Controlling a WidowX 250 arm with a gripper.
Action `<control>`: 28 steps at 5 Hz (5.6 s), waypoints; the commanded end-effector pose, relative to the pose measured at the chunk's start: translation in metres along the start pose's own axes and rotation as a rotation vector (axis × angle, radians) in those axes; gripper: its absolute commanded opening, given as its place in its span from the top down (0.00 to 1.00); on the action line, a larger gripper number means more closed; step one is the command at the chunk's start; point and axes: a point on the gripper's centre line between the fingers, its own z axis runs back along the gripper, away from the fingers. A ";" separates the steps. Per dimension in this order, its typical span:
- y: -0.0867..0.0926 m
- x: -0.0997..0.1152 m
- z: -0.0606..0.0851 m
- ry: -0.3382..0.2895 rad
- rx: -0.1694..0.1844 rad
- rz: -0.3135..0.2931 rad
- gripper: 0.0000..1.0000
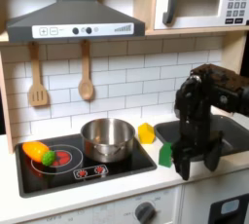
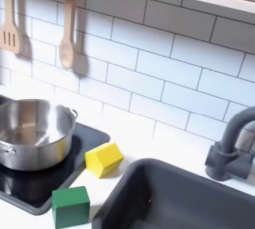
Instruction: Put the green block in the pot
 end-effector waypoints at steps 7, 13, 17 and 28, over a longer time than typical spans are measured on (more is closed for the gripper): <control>0.015 0.106 0.019 -0.186 0.053 0.279 0.00; 0.041 0.198 -0.015 -0.147 0.040 0.399 0.00; 0.059 0.200 -0.023 -0.108 0.020 0.444 0.00; 0.112 0.213 -0.050 -0.075 0.040 0.496 0.00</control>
